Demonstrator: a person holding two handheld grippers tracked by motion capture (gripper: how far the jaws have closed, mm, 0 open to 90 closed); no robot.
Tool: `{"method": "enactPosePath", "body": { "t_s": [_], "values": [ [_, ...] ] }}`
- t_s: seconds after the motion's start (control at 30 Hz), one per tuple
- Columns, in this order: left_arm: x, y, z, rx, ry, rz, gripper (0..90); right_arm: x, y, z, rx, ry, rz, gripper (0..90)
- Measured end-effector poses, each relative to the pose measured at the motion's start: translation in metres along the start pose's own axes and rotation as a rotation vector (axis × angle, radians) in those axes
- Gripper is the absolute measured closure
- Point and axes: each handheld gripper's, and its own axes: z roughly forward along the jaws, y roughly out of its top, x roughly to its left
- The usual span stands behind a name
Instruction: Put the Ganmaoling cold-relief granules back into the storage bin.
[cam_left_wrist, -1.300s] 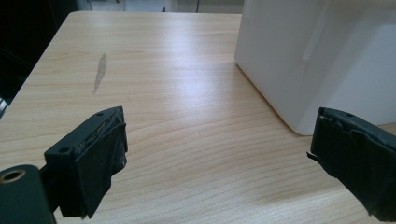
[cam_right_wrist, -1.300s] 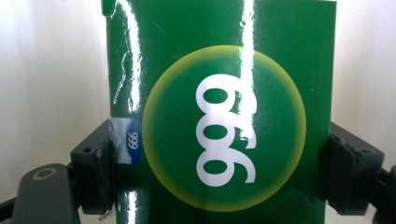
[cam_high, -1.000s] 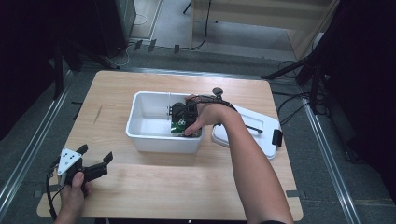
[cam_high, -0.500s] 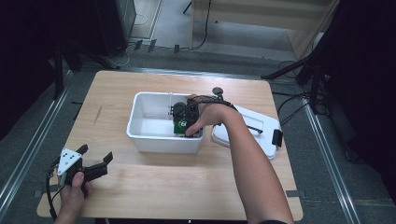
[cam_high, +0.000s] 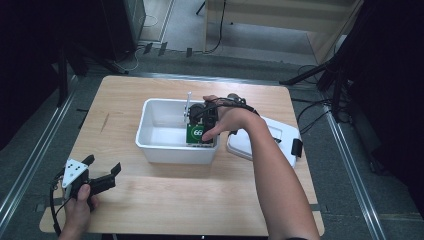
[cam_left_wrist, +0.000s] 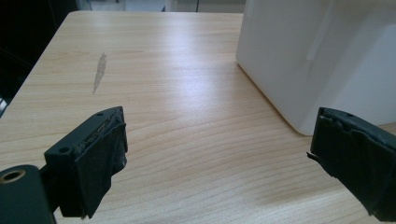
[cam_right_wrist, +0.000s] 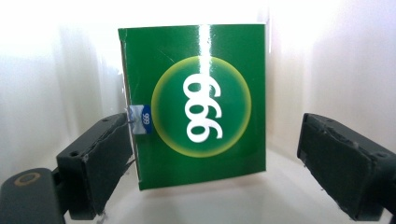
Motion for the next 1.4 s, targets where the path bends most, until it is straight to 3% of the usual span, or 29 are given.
{"method": "enactPosePath", "body": {
  "t_s": [0.23,0.63,1.4],
  "values": [
    [0.000,0.000,0.000,0.001,0.003,0.001,4.5,0.000,-0.005,-0.017,-0.011,-0.009,0.038,8.0],
    [-0.001,0.000,0.000,0.001,0.007,0.003,4.5,0.000,-0.012,-0.046,-0.055,-0.040,0.052,0.2],
    [-0.001,0.000,0.001,0.000,0.007,0.003,4.5,0.000,-0.060,-0.075,-0.049,-0.080,0.114,0.0]
  ]
}}
